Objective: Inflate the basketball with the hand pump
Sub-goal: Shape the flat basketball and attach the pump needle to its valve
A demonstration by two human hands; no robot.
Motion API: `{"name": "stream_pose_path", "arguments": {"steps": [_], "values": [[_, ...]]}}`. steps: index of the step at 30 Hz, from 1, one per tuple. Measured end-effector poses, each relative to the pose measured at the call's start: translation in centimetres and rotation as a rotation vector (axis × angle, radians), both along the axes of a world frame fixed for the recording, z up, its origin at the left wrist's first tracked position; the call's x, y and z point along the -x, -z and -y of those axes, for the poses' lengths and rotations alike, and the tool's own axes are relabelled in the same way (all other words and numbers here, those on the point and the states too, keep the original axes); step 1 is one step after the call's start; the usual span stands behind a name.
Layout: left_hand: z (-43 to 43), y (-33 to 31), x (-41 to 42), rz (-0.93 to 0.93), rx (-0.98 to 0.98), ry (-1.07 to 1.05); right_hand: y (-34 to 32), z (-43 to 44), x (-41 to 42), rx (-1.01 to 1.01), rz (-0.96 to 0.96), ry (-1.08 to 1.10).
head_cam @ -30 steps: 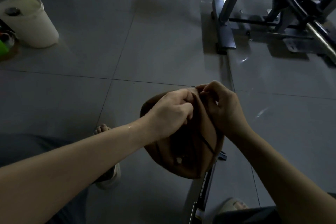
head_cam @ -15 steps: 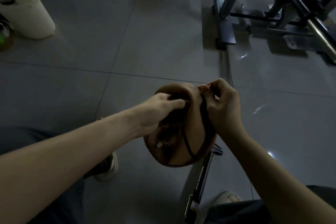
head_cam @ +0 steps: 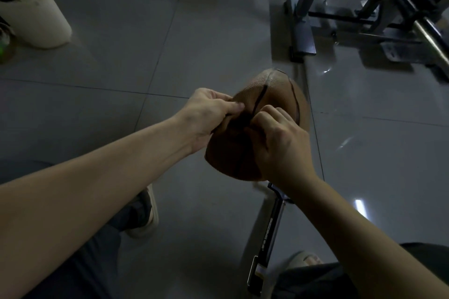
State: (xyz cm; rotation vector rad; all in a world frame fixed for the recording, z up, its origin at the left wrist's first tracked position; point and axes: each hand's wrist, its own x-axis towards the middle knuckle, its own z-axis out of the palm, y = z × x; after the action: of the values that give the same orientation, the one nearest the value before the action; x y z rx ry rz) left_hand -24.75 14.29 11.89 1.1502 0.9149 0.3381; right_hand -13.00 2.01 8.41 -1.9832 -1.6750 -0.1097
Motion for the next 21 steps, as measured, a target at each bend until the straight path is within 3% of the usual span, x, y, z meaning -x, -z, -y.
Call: {"name": "stream_pose_path", "arguments": {"steps": [3, 7, 9, 13, 21], "values": [[-0.1, 0.3, -0.4, -0.138, -0.294, 0.041, -0.5, 0.0, 0.4, 0.01, -0.018, -0.044], [0.1, 0.7, -0.6, -0.386, -0.984, 0.274, -0.4, -0.1, -0.3, 0.038, -0.175, -0.159], [0.5, 1.1, -0.6, -0.43, -1.114, 0.297, -0.3, 0.0, -0.3, 0.066, -0.247, -0.207], [0.1, 1.5, -0.6, -0.313, -0.975, 0.169, -0.7, -0.5, -0.5, 0.067, -0.401, -0.29], [0.8, 1.6, -0.3, -0.222, -0.734, 0.122, -1.4, -0.3, -0.8, 0.172, -0.534, -0.382]]}}
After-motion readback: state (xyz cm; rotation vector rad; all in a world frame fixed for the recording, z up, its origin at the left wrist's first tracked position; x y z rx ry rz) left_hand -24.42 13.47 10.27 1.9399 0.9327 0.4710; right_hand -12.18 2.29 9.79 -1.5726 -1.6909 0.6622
